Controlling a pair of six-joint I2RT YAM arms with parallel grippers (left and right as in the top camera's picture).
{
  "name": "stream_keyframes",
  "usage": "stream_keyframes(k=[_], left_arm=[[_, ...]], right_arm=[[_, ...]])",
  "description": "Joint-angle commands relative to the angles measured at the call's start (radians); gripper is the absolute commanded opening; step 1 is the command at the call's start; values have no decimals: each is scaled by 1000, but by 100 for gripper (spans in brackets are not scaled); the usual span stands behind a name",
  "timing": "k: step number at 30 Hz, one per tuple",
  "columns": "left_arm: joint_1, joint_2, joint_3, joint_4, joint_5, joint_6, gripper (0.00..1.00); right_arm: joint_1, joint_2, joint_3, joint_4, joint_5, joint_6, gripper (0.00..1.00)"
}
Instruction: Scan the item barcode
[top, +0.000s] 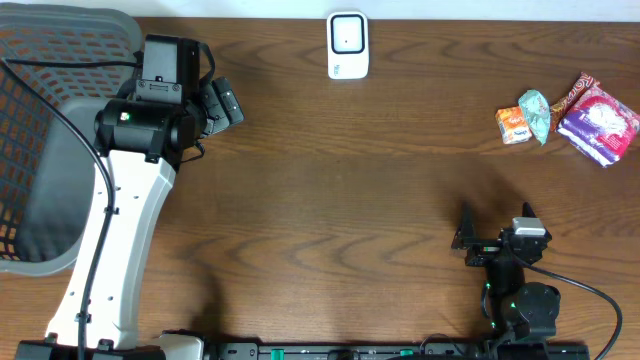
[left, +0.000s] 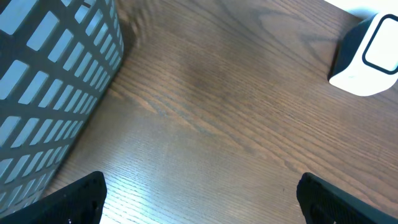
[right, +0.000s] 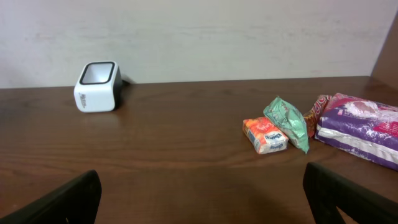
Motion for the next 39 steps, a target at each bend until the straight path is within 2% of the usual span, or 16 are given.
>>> stream_keyframes(k=[1,7,11,20,25,30,35,39], left_arm=[[4,7,7,-3,-5,-5,98],[4,8,7,-3,-5,-5,98],[4,-11,6,-3,-5,38,98],[2,-178,-161,58,-5,212,98],[2,-344,-369,201,24,356,98],[2,-557,-601,391,179,501,98],[3,-852,-858,562,203,523,98],[3,-1064,-1019,617,199,523,98]], right_arm=[[0,-7,-2,-5,-5,11,99],[0,-7,-2,-5,-5,11,99],[0,-7,-1,-5,-5,11,99],[0,-7,-2,-5,-5,11,99],[0,-7,-1,-5,-5,11,99],[0,-7,-1,-5,-5,11,99],[0,-7,-1,-5,-5,11,99],[0,-7,-1,-5,-5,11,99]])
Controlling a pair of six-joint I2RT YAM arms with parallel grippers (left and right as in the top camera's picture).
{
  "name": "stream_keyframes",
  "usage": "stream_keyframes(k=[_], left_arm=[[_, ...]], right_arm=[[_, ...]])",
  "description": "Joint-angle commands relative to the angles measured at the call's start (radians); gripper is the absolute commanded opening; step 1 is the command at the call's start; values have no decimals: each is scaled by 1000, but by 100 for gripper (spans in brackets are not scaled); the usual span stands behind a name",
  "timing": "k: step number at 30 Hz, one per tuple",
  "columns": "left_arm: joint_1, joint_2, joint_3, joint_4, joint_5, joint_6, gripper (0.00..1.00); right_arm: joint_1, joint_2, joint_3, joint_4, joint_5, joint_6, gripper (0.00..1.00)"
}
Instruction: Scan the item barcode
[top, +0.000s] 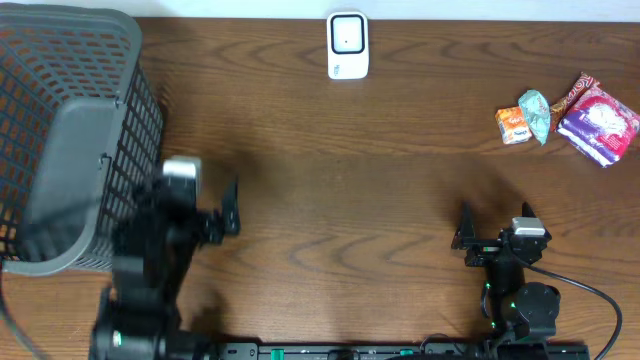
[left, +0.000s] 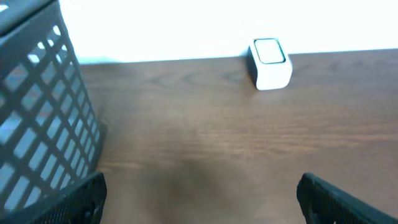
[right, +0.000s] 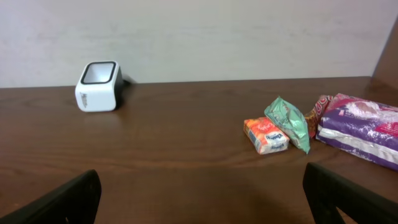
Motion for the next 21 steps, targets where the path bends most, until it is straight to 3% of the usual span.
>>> stream_keyframes(k=[1,9,21], left_arm=[[3,-153,-122,17,17,35,98],[2,-302,-278,43,12,7,98],[43,-506,-547,406,12,-18,98]], right_arm=[[0,-6,-1,-4,0,10,99],[0,-6,-2,-4,0,10,99],[0,-6,-1,-4,0,10,99]])
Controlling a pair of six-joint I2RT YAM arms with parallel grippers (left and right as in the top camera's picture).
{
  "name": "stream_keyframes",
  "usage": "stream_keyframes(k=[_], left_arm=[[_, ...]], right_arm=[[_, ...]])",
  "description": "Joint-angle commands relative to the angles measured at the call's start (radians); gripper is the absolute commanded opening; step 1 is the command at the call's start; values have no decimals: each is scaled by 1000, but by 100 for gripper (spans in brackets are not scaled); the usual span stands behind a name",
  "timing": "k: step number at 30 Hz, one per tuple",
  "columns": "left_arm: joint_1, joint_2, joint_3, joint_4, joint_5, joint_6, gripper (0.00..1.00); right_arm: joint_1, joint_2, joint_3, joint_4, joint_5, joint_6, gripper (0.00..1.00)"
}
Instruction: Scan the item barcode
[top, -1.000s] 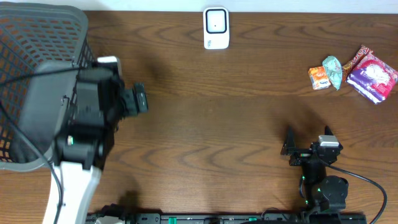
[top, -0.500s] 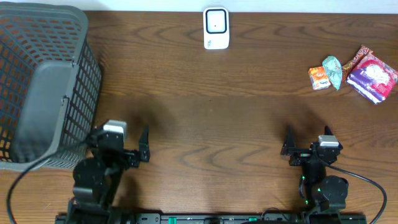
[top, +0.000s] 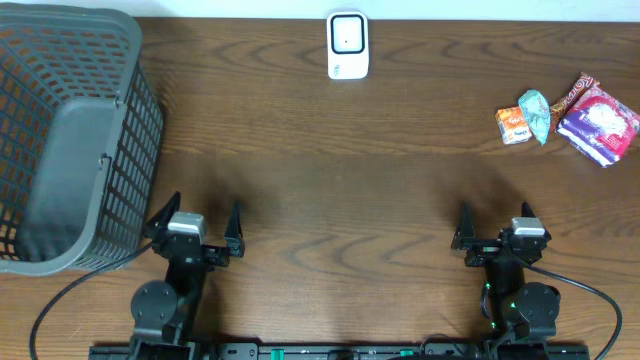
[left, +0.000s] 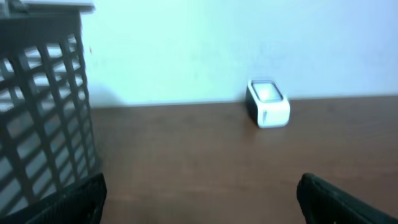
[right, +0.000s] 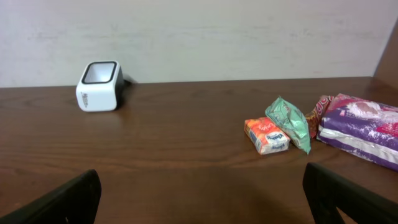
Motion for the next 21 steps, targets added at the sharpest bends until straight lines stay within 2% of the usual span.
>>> stream_keyframes(k=[1,4,13,21], left_arm=[[32,-74,-73,50,5,-32,98],[47,-83,-100,88,5,-67,98],[68,-83,-111,139,-67,-69,98],[82,-83,-110,6,-54,-69,98]], right_arm=[[0,-6,-2,-4,2,10,99],[0,-6,-1,-4,2,10,99],[0,-6,-1,-4,2,10,99],[0,-6,-1,-4,2,10,99]])
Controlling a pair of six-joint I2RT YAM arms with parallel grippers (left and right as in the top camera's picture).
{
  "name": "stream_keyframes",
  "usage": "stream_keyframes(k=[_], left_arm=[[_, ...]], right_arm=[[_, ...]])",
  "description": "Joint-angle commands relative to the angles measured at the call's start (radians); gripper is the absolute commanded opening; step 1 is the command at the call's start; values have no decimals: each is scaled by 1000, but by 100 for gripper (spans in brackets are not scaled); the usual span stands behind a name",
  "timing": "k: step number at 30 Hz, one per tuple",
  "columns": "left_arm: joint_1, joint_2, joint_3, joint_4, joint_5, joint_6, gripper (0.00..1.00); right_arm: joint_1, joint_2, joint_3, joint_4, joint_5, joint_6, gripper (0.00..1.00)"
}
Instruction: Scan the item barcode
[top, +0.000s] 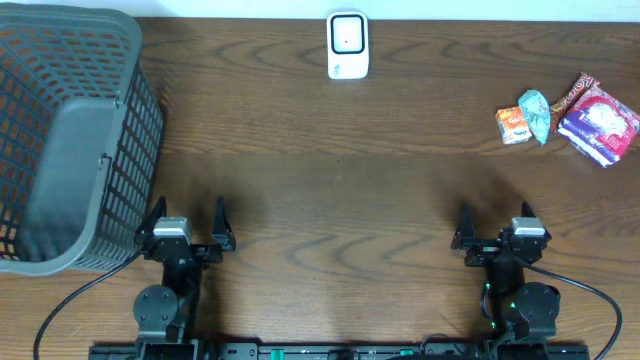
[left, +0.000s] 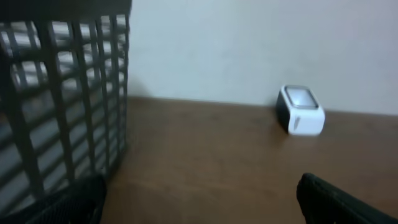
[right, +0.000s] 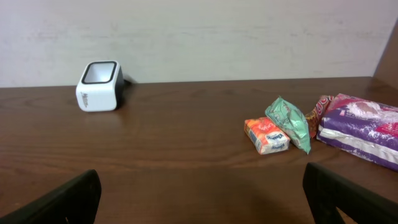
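The white barcode scanner (top: 347, 45) stands at the table's far edge, also seen in the left wrist view (left: 300, 111) and the right wrist view (right: 98, 86). At the far right lie an orange packet (top: 513, 125) (right: 267, 135), a green packet (top: 534, 113) (right: 287, 122) and a purple pack (top: 598, 122) (right: 360, 129). My left gripper (top: 189, 215) (left: 200, 199) sits folded at the front left, open and empty. At the front right, my right gripper (top: 495, 222) (right: 202, 199) is open and empty too, far from the items.
A large grey mesh basket (top: 60, 140) fills the left side of the table, its wall (left: 62, 112) close on the left of the left gripper. A pale wall runs behind the table's far edge.
The left arm has shifted slightly to the left at the front edge, nearer the basket; its view has turned, so the scanner sits further right. The right arm has not moved.
The left arm was stretched out at the far left beside the basket, gripper open and empty. Then it stood drawn back toward the front, then folded at the front left edge, where it rests now. The right arm and the items stayed put throughout.
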Motion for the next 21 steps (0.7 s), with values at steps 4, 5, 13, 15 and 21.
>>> stream_keyframes(k=[4,5,13,15,21], left_arm=[[6,-10,-4,-146,-9,-5,98],[8,-10,-4,-143,-9,-2,98],[14,-10,-4,-146,3,24,98],[14,-10,-4,-146,18,79,98],[14,-9,-4,-147,11,109,98]], right_arm=[[0,-7,-2,-4,2,10,99],[0,-7,-1,-4,2,10,99],[0,-7,-2,-4,2,10,99],[0,-7,-1,-4,2,10,99],[0,-7,-1,-4,2,10,99]])
